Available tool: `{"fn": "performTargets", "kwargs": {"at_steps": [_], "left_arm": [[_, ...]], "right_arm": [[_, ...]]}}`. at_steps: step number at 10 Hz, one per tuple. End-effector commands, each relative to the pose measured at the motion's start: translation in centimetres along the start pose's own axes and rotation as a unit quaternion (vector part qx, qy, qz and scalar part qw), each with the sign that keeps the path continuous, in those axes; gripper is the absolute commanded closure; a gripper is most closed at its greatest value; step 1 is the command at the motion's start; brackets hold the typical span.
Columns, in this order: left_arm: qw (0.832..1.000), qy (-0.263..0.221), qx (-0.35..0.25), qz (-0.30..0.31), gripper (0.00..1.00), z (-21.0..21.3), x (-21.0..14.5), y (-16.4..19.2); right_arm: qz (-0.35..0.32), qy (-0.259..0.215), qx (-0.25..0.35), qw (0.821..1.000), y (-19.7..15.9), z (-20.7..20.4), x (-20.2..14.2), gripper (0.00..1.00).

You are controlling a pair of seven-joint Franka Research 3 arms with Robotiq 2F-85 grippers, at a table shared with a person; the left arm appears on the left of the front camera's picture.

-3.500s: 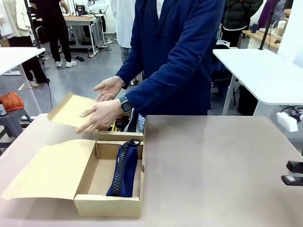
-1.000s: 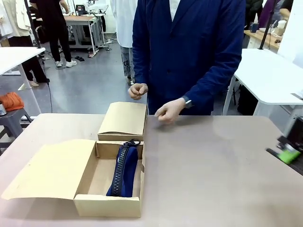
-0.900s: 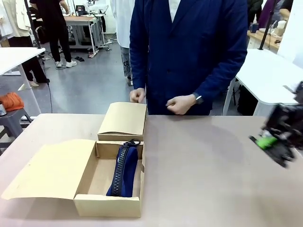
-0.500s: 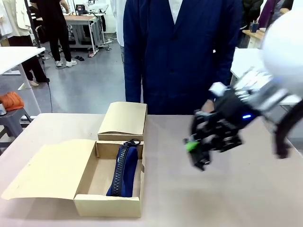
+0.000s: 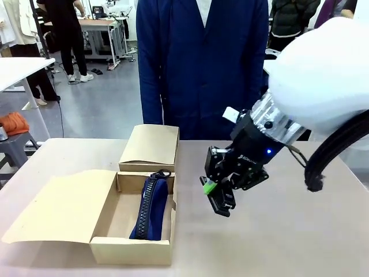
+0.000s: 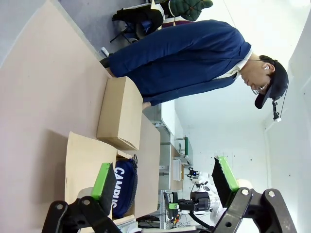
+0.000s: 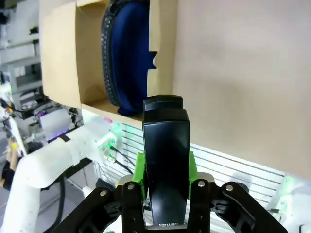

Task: Place items inside the box.
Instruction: Pick up a Pencil pouch or Stapler and place it inside the Mailer Box closest to the robot.

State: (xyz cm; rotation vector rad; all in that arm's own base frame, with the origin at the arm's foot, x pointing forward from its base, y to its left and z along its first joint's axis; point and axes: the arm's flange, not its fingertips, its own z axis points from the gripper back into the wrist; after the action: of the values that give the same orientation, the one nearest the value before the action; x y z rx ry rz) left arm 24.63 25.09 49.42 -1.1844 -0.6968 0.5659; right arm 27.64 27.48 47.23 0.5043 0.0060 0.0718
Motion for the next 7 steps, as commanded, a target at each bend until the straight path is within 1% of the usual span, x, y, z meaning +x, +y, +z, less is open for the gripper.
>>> {"fn": "performTargets", "kwargs": {"at_steps": [1, 2, 3, 4, 6, 7], "left_arm": [[1.000, -0.003, -0.012, -0.007, 0.00, 0.0, 0.0, 0.0], [1.000, -0.003, -0.012, -0.007, 0.00, 0.0, 0.0, 0.0], [1.000, -0.003, -0.012, -0.007, 0.00, 0.0, 0.0, 0.0], [1.000, -0.003, -0.012, -0.007, 0.00, 0.0, 0.0, 0.0], [1.000, -0.003, -0.012, -0.007, 0.00, 0.0, 0.0, 0.0], [1.000, -0.003, -0.012, -0.007, 0.00, 0.0, 0.0, 0.0]], "right_arm": [[0.026, -0.019, -0.016, 0.999, 4.2, -3.0, 0.1, 0.63], [0.008, -0.071, -0.068, 0.995, 6.4, -4.2, 1.0, 0.63], [0.049, -0.100, -0.038, 0.993, 9.0, -5.4, 2.1, 0.63], [0.056, -0.099, -0.024, 0.993, 11.0, -6.9, 3.0, 0.63], [0.069, -0.071, -0.020, 0.995, 14.4, -10.4, 3.7, 0.63], [0.068, -0.057, -0.031, 0.996, 16.2, -12.8, 4.2, 0.63]]}}
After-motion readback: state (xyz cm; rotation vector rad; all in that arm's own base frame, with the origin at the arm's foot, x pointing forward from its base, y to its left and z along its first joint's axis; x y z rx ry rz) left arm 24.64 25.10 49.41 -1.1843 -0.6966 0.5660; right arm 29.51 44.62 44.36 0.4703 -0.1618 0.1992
